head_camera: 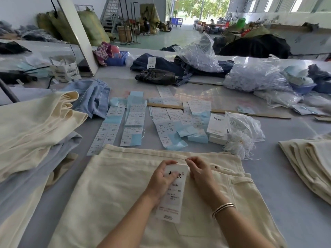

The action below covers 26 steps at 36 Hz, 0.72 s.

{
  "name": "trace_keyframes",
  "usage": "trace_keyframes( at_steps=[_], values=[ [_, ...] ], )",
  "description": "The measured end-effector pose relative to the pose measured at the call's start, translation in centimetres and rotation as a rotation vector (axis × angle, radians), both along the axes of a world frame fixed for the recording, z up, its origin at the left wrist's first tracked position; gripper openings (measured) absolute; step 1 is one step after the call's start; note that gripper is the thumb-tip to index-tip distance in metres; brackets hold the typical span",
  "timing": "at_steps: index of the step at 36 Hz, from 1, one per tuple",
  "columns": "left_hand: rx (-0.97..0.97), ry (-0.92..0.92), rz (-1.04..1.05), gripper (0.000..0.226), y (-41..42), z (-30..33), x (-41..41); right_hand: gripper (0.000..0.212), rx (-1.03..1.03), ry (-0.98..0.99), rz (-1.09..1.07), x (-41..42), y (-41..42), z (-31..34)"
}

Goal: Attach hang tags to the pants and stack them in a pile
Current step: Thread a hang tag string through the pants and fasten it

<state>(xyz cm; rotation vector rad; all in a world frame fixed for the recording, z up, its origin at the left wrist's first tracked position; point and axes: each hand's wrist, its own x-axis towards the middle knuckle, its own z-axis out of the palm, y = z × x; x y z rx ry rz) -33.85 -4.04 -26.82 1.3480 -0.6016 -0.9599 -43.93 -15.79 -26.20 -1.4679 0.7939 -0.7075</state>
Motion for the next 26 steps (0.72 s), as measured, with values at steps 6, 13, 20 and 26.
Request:
trace_keyframes(
  at_steps=[6, 13, 20, 26],
  values=[
    [-0.027, 0.036, 0.005, 0.023, 0.1, 0.0, 0.0, 0.014, 0.003, 0.039, 0.109, -0.5, -0.1, 0.0],
    [-0.080, 0.115, -0.050, 0.026, 0.4, -0.1, 0.3, 0.015, -0.009, 0.093, 0.183, -0.3, 0.1, 0.4],
    [-0.080, 0.104, -0.053, 0.022, 0.5, 0.3, 0.2, 0.021, -0.010, 0.070, 0.276, -0.1, 1.4, 1.1],
    [-0.070, 0.114, -0.025, 0.017, 0.3, 0.0, 0.0, 0.020, 0.109, 0.029, 0.217, -0.2, 1.1, 1.0]
  ],
)
